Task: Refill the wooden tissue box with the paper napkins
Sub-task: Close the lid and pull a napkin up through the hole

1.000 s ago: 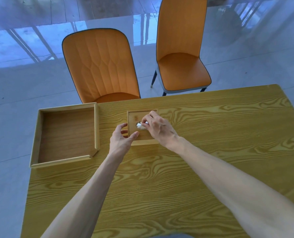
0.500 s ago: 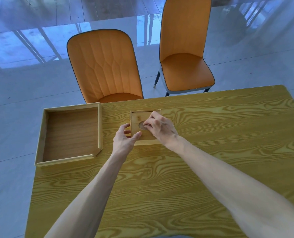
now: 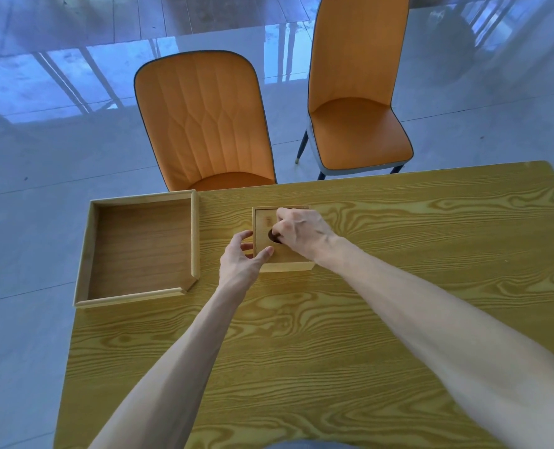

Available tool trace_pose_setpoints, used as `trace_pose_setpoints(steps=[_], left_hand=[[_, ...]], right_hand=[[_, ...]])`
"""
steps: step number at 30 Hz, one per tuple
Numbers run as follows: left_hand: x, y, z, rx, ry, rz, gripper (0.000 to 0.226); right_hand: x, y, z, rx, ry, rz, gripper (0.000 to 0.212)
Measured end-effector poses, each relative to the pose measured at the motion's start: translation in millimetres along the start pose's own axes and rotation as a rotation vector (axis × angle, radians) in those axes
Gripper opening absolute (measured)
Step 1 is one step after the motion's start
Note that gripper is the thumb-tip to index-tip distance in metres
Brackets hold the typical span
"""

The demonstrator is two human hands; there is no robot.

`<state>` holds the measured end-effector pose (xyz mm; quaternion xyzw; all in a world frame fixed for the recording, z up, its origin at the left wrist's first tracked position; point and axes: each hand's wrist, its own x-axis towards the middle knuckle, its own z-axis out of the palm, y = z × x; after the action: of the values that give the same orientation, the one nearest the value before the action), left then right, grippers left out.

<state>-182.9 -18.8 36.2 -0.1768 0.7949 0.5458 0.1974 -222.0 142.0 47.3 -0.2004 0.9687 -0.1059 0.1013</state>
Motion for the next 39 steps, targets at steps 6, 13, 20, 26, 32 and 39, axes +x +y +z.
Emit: trace_pose_setpoints(steps=[6,13,20,26,32,39], left_hand=[[0.5,-1.1,0.4,-0.019,0.0,-0.008,0.063],[0.9,-0.2,1.1,-0.016,0.002,-0.006,0.063],[1.0,-1.4,1.7,-0.018,0.001,-0.013,0.065],[1.9,-1.3,1.4,-0.007,0.006,-0.029,0.065],[1.2,-0.7,1.2,-0.001,0.008,-0.031,0.064],[1.8,-1.0,1.1,-0.014,-0.005,-0.036,0.065]], right_hand=[[-24.2,-2.0,3.0,0.169,0.226,0.104,0.015],[-33.8,-0.2,18.0,0.388,0.325,0.194,0.015],[-41.7,5.5,26.2,0.531,0.395,0.237,0.017],[-39.4,-4.7,17.6,0.375,0.345,0.203,0.04],[-32.6,-11.5,21.9,0.444,0.439,0.335,0.02],[-39.4,-11.3,23.4,0.888,0.523,0.412,0.018]])
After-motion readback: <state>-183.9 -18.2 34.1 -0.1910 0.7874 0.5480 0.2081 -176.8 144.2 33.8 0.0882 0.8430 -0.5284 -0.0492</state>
